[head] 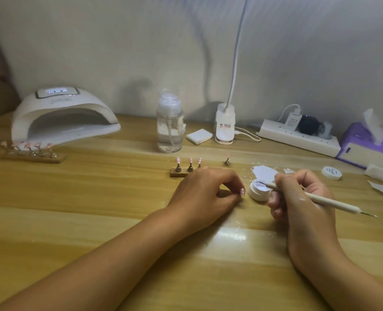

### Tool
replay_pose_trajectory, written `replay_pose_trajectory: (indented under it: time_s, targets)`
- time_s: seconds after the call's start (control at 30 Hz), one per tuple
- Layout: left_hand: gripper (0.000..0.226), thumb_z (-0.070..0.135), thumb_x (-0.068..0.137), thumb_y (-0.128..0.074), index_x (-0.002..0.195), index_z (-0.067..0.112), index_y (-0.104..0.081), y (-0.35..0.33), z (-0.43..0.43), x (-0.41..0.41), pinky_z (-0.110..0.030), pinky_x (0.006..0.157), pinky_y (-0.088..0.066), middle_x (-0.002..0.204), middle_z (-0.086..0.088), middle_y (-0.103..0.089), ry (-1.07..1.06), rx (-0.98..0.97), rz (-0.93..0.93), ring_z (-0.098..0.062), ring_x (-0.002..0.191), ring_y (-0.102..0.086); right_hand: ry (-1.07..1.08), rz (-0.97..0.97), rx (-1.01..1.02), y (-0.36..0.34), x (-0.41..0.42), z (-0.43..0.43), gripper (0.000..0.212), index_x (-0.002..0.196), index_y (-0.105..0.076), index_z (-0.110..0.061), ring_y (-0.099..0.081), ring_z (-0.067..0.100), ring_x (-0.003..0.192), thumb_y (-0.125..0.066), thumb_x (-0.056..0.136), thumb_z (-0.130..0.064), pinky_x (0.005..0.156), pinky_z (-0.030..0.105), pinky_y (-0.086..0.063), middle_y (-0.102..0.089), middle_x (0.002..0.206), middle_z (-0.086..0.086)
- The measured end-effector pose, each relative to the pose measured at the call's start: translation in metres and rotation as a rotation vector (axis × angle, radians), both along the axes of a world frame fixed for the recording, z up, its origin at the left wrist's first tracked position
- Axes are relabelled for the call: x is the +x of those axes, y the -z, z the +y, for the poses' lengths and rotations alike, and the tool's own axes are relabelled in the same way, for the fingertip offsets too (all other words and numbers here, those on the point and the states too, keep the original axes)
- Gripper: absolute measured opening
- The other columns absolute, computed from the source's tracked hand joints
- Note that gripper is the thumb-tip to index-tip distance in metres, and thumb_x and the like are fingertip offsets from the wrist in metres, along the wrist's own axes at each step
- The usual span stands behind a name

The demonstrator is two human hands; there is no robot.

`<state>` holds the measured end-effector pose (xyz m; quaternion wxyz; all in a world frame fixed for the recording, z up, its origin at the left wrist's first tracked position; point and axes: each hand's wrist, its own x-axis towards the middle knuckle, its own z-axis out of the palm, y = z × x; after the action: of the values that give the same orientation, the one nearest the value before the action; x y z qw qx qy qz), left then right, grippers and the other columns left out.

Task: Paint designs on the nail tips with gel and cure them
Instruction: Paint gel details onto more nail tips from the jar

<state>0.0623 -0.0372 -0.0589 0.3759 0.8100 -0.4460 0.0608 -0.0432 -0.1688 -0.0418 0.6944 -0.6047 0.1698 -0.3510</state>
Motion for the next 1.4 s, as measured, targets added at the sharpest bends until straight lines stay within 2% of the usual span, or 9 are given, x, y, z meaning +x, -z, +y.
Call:
replay_pose_trajectory:
  time_s: [0.2, 0.33, 0.5, 0.6, 0.67, 0.8, 0.9, 1.1, 1.4]
  targets:
    - [0.012, 0.025, 0.086, -0.070, 0.091, 0.035, -0.067, -0.002, 0.000, -0.003, -0.022, 0.069, -0.038, 0.089, 0.021, -0.070, -0.015, 0.000, -0.005, 0.008, 0.070, -0.048, -0.024, 0.041, -0.018, -0.001, 0.000, 0.002, 0.031, 0.069, -0.043, -0.017, -0.041, 0.006, 0.037, -0.057, 0.094, -0.006, 0.035, 0.015, -0.034, -0.052, 0.043, 0.001]
    - [0.016, 0.025, 0.087, -0.069, 0.101, 0.031, -0.063, -0.004, 0.001, -0.005, -0.030, 0.093, -0.042, 0.089, 0.020, -0.070, -0.059, -0.041, 0.020, 0.000, 0.069, -0.048, 0.001, 0.047, -0.011, -0.002, -0.001, 0.001, 0.030, 0.070, -0.043, -0.016, -0.041, 0.005, 0.037, -0.056, 0.094, -0.005, 0.035, 0.015, -0.033, -0.052, 0.043, 0.001]
    - [0.008, 0.024, 0.086, -0.068, 0.088, 0.031, -0.066, -0.008, 0.004, -0.012, -0.028, 0.074, -0.043, 0.088, 0.020, -0.067, -0.109, -0.069, -0.064, -0.005, 0.077, -0.045, 0.034, 0.053, -0.012, -0.003, -0.004, 0.001, 0.027, 0.072, -0.044, -0.016, -0.042, 0.004, 0.038, -0.055, 0.094, -0.005, 0.037, 0.015, -0.032, -0.052, 0.044, 0.000]
    - [0.009, 0.024, 0.084, -0.068, 0.085, 0.032, -0.066, -0.009, 0.005, -0.013, -0.018, 0.071, -0.037, 0.087, 0.019, -0.067, -0.139, -0.095, -0.114, -0.004, 0.080, -0.045, 0.039, 0.042, -0.004, -0.004, -0.007, 0.001, 0.025, 0.074, -0.046, -0.013, -0.042, 0.005, 0.039, -0.055, 0.095, -0.005, 0.037, 0.015, -0.032, -0.051, 0.043, 0.000]
    - [0.009, 0.023, 0.083, -0.068, 0.084, 0.032, -0.066, -0.010, 0.005, -0.014, -0.016, 0.073, -0.037, 0.086, 0.019, -0.066, -0.159, -0.110, -0.141, -0.003, 0.082, -0.045, 0.040, 0.042, -0.007, -0.004, -0.008, 0.001, 0.024, 0.074, -0.046, -0.012, -0.042, 0.005, 0.038, -0.055, 0.095, -0.005, 0.036, 0.015, -0.032, -0.051, 0.043, 0.000]
    - [0.007, 0.024, 0.082, -0.071, 0.083, 0.031, -0.068, -0.024, 0.005, -0.002, -0.038, 0.087, -0.044, 0.093, 0.016, -0.066, -0.194, -0.115, -0.146, -0.010, 0.092, -0.048, 0.040, 0.041, -0.003, -0.002, -0.008, 0.000, 0.027, 0.071, -0.045, -0.013, -0.039, 0.005, 0.037, -0.056, 0.093, -0.004, 0.035, 0.015, -0.031, -0.050, 0.042, 0.000]
    - [0.013, 0.031, 0.080, -0.076, 0.075, 0.039, -0.066, -0.046, 0.008, 0.022, -0.027, 0.088, -0.032, 0.102, 0.016, -0.063, -0.279, -0.142, -0.055, -0.011, 0.102, -0.048, 0.011, 0.042, 0.012, 0.001, -0.006, -0.002, 0.027, 0.071, -0.046, -0.013, -0.040, 0.004, 0.037, -0.057, 0.094, -0.004, 0.035, 0.015, -0.031, -0.049, 0.043, 0.000]
    - [0.011, 0.048, 0.074, -0.075, 0.067, 0.048, -0.066, -0.058, 0.002, 0.047, -0.028, 0.084, -0.010, 0.115, 0.025, -0.054, -0.373, 0.134, 0.113, -0.004, 0.119, -0.032, -0.038, 0.038, 0.021, 0.005, -0.005, -0.004, 0.029, 0.068, -0.047, -0.013, -0.038, 0.006, 0.037, -0.060, 0.094, -0.006, 0.035, 0.015, -0.029, -0.047, 0.043, 0.005]
    - [0.008, 0.050, 0.069, -0.073, 0.075, 0.047, -0.070, -0.050, -0.006, 0.055, -0.031, 0.078, -0.010, 0.113, 0.022, -0.050, -0.369, 0.393, 0.024, -0.012, 0.116, -0.031, -0.071, 0.052, 0.019, 0.004, -0.001, -0.005, 0.043, 0.055, -0.052, -0.026, -0.036, 0.005, 0.036, -0.062, 0.093, -0.009, 0.034, 0.015, -0.027, -0.047, 0.044, 0.005]
